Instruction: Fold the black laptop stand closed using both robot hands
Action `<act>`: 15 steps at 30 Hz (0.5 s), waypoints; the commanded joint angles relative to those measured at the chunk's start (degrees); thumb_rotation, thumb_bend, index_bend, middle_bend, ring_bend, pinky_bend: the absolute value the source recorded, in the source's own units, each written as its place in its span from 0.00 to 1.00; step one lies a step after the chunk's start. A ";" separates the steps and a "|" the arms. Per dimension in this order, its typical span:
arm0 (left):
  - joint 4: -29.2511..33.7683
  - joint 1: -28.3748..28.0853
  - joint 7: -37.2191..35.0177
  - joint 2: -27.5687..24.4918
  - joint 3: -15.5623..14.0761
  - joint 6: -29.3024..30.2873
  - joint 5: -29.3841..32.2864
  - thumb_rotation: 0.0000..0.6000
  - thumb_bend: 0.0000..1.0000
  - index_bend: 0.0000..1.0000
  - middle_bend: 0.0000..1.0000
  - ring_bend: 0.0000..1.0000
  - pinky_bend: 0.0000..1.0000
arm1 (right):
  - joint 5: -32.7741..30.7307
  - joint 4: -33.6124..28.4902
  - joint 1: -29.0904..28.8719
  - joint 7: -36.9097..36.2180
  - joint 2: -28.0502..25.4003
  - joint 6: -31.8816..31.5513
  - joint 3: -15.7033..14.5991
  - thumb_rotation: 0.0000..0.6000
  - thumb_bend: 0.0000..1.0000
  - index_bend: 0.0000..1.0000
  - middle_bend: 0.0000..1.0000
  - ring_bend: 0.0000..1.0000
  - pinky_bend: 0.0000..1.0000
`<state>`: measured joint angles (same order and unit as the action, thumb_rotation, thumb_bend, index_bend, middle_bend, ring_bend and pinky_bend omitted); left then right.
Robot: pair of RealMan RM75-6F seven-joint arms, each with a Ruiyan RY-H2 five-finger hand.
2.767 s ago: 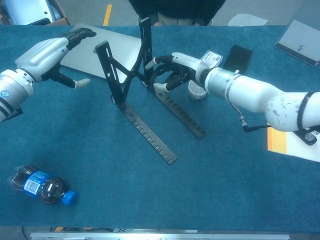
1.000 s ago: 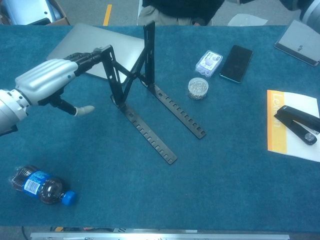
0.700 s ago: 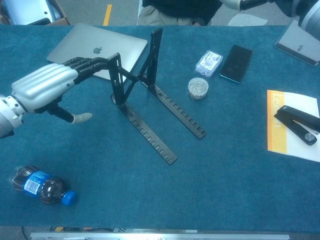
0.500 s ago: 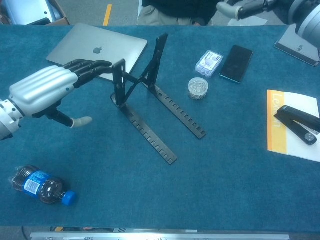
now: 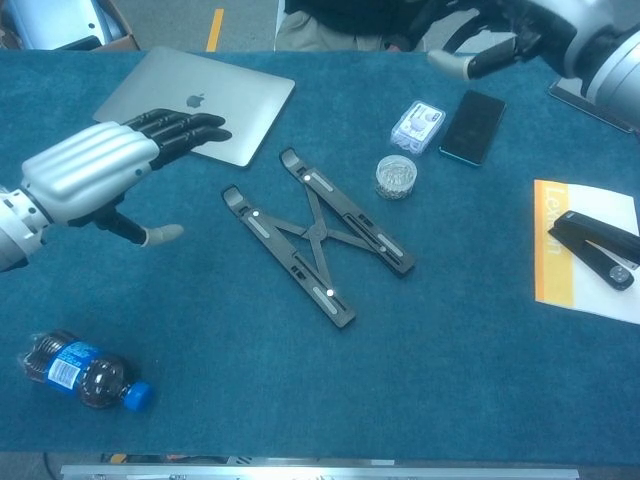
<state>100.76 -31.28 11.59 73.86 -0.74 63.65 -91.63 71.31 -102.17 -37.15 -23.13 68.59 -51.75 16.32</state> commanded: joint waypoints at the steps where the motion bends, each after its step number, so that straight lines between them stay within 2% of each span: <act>1: -1.44 -0.48 0.11 0.46 0.30 -0.57 0.06 1.00 0.26 0.00 0.00 0.00 0.00 | 3.56 1.04 -0.53 2.60 0.26 0.35 -1.95 1.00 0.27 0.24 0.32 0.17 0.34; 9: -5.66 -1.27 1.11 1.89 0.20 -1.66 -0.28 1.00 0.26 0.00 0.00 0.00 0.00 | 12.73 4.39 -1.07 11.12 2.67 -1.08 -7.42 1.00 0.10 0.24 0.30 0.15 0.35; 12: -7.17 -1.56 1.87 2.66 -0.04 -1.77 -1.06 1.00 0.26 0.00 0.00 0.00 0.00 | 15.09 6.35 -0.93 13.66 4.34 -2.56 -8.74 1.00 0.02 0.22 0.30 0.14 0.31; 15: -8.72 -2.00 2.60 3.51 -0.10 -1.97 -1.76 1.00 0.26 0.00 0.00 0.00 0.00 | 19.57 10.23 -0.45 15.75 6.94 -6.13 -10.26 1.00 0.00 0.21 0.30 0.13 0.27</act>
<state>92.61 -33.01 13.82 76.93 -0.78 61.83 -93.04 88.13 -94.43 -37.91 -9.07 73.65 -55.55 7.42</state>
